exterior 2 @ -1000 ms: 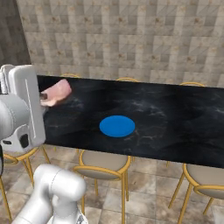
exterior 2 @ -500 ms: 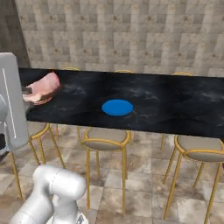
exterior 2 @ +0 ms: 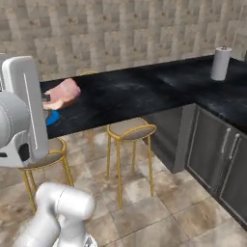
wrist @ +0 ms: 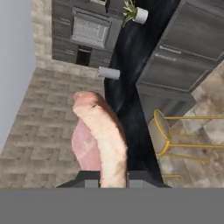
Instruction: Transport the steak and cucumber to the fridge. Place the steak on the rack containing meat and place the cucumber on the rack containing the vegetable, ensuring meats and vegetables are on different racks.
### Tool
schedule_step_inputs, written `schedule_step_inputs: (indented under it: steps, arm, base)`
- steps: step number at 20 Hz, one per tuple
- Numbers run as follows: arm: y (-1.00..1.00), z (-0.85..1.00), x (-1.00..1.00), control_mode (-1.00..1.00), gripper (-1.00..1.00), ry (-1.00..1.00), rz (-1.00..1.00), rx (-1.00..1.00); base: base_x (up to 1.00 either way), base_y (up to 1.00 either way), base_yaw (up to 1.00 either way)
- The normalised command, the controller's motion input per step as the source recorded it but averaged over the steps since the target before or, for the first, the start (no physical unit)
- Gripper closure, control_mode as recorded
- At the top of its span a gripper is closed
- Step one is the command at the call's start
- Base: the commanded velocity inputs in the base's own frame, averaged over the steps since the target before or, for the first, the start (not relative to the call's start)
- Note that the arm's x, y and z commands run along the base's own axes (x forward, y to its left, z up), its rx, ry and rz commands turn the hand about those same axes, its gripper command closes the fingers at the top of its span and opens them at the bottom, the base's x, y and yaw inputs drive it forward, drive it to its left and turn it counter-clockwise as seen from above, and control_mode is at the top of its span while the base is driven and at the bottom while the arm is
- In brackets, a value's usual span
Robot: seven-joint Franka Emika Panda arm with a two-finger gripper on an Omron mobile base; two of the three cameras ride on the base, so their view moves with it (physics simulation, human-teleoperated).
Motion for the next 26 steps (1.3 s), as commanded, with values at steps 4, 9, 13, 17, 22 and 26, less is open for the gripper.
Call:
schedule_step_inputs:
  steps: [4, 9, 13, 17, 22, 26]
  arm:
    - [0.00, 0.00, 0.00, 1.00, 1.00, 0.00, 0.00, 0.00]
    - [0.00, 0.00, 0.00, 1.00, 1.00, 0.00, 0.00, 0.00]
    - [0.00, 0.00, 0.00, 1.00, 1.00, 0.00, 0.00, 0.00]
    - [0.00, 0.00, 0.00, 1.00, 1.00, 0.00, 0.00, 0.00]
    - [0.00, 0.00, 0.00, 1.00, 1.00, 0.00, 0.00, 0.00]
    - [0.00, 0.00, 0.00, 1.00, 1.00, 0.00, 0.00, 0.00]
  base:
    - [0.00, 0.00, -1.00]
    - [0.00, 0.00, -1.00]
    - [-0.47, 0.70, -0.66]
    - [-1.00, 0.39, -0.18]
    - [-1.00, 0.72, -0.02]
    - [-1.00, 0.63, 0.00]
